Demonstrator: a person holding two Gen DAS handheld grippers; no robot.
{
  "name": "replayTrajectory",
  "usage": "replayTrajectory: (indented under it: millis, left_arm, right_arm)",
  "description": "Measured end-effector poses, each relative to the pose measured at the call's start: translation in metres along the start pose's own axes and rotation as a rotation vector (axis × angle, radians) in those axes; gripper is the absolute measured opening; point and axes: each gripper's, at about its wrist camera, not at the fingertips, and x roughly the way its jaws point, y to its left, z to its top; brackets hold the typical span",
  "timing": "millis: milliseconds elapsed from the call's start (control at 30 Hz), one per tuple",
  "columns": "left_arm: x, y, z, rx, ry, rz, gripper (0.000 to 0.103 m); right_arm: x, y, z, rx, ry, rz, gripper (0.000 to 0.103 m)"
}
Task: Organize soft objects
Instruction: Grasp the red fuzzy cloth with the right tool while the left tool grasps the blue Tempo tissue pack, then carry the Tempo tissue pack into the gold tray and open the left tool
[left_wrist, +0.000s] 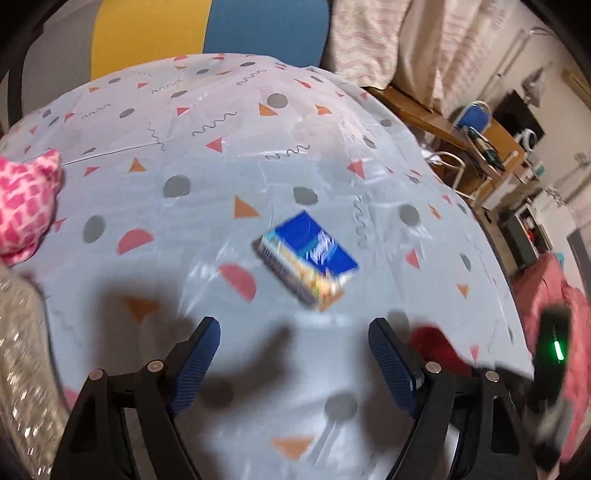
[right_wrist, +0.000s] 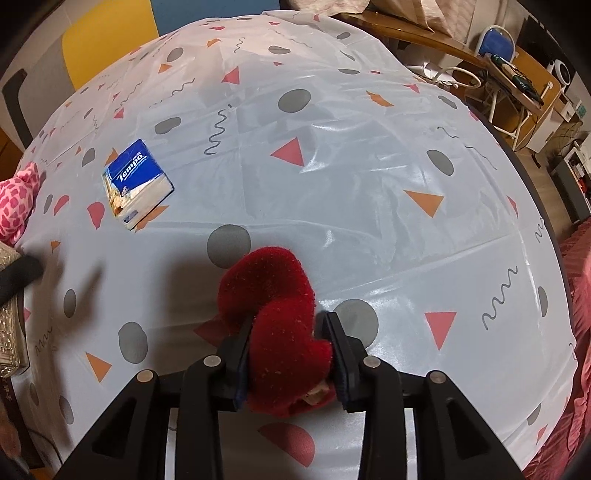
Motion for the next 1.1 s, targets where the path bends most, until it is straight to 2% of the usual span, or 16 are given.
replayTrajectory:
  millis: [267, 400, 500, 533, 600, 633, 733, 867, 1100]
  left_arm:
    - [0.050, -0.010, 0.041, -0.128, 0.038, -0.005, 0.087]
    - [0.068, -0.016, 0.054, -0.128, 0.040, 0.031, 0.087]
    - [0.084, -0.014, 0.055, -0.147, 0.092, 0.041, 0.087]
    - [0.087, -0.014, 0.056, -0.144, 0.100, 0.046, 0.085]
    - [0.086, -0.019, 0.054, -0.077, 0.084, 0.097, 0.070]
    - [0.084, -0.021, 0.051, -0.040, 0.077, 0.100, 0.068]
    - [0.073, -0.018, 0.038, 0.003, 0.074, 0.079, 0.063]
    - [0.047, -0.011, 0.004, 0.063, 0.069, 0.063, 0.062]
    - [-0.016, -0.002, -0.083, 0.278, 0.025, 0.052, 0.061]
  right_arm:
    - [0.001, 0.005, 0.000, -0.008, 0.000, -0.016, 0.036]
    - [0.002, 0.011, 0.000, -0.017, -0.003, -0.025, 0.037]
    - [0.002, 0.015, -0.002, -0.024, -0.006, -0.034, 0.037]
    - [0.002, 0.017, -0.002, -0.030, -0.007, -0.037, 0.037]
    - [0.002, 0.020, -0.004, -0.037, -0.010, -0.042, 0.037]
    - [0.002, 0.021, -0.004, -0.038, -0.011, -0.042, 0.037]
    - [0.004, 0.022, -0.006, -0.036, -0.013, -0.037, 0.037]
    - [0.003, 0.024, -0.009, -0.040, -0.018, -0.037, 0.037]
    - [0.002, 0.017, -0.014, -0.048, -0.043, -0.027, 0.038]
